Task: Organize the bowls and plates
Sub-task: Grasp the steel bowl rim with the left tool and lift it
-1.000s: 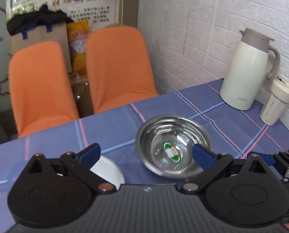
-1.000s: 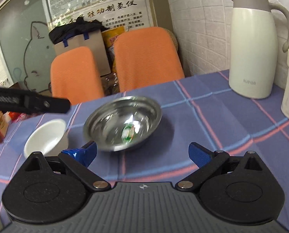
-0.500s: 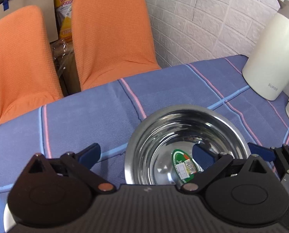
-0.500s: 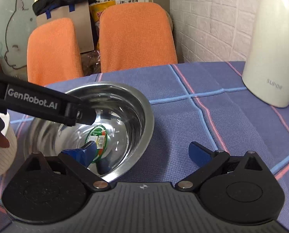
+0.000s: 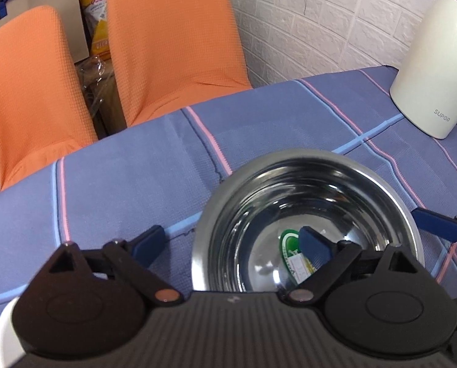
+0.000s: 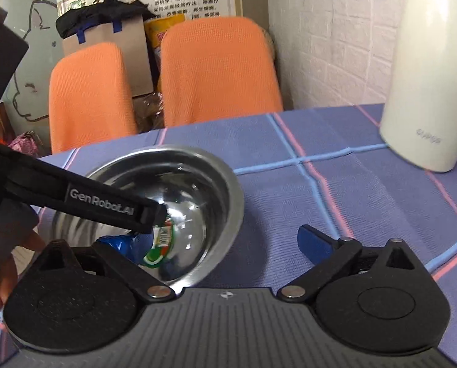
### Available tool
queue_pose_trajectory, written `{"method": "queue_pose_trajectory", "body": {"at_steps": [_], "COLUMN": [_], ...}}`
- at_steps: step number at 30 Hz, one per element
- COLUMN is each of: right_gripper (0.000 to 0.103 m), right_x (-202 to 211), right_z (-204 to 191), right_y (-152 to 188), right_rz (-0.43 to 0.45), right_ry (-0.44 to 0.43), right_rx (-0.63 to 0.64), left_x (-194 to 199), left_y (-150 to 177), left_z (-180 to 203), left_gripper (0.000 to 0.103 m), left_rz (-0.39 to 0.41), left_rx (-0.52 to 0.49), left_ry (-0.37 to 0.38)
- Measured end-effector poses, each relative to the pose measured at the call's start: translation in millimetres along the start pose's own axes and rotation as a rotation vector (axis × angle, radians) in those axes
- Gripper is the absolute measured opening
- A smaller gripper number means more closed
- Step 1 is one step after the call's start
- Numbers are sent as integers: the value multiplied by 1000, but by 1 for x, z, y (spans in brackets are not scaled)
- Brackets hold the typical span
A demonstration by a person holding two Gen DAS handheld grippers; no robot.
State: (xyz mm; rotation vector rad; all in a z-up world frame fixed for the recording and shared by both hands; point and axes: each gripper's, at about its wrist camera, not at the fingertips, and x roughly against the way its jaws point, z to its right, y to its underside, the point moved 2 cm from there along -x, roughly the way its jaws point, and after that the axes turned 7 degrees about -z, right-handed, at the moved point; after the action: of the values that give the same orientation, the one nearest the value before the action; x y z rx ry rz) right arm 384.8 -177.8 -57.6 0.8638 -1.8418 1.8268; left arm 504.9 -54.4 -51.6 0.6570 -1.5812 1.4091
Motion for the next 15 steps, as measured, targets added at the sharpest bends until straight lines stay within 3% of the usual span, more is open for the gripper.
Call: {"method": "queue_pose_trajectory", "body": {"at_steps": [5, 7, 10, 12, 15], "right_gripper": [86, 85, 85, 87, 88], "right_x": [-8, -7, -5, 1, 13], "right_z": [-5, -10, -23, -29, -29], "right_y": [7, 7, 6, 6, 6], "right_rz": [-20, -9, -18, -18, -15], "right_ry": [-23, -33, -48, -88, -72], "right_rx": [30, 46, 83, 90, 73], "left_x": [-1, 1, 4, 7, 12], "left_y": [0, 0, 0, 2, 6], "left_z": [5, 9, 18, 25, 26], "left_gripper": [89, 72, 54, 53, 52], "left_rz": [7, 12, 0, -12, -35], "left_rx": [-13, -28, -51, -73, -77], "left_ry": [-13, 7, 52, 68, 109]}}
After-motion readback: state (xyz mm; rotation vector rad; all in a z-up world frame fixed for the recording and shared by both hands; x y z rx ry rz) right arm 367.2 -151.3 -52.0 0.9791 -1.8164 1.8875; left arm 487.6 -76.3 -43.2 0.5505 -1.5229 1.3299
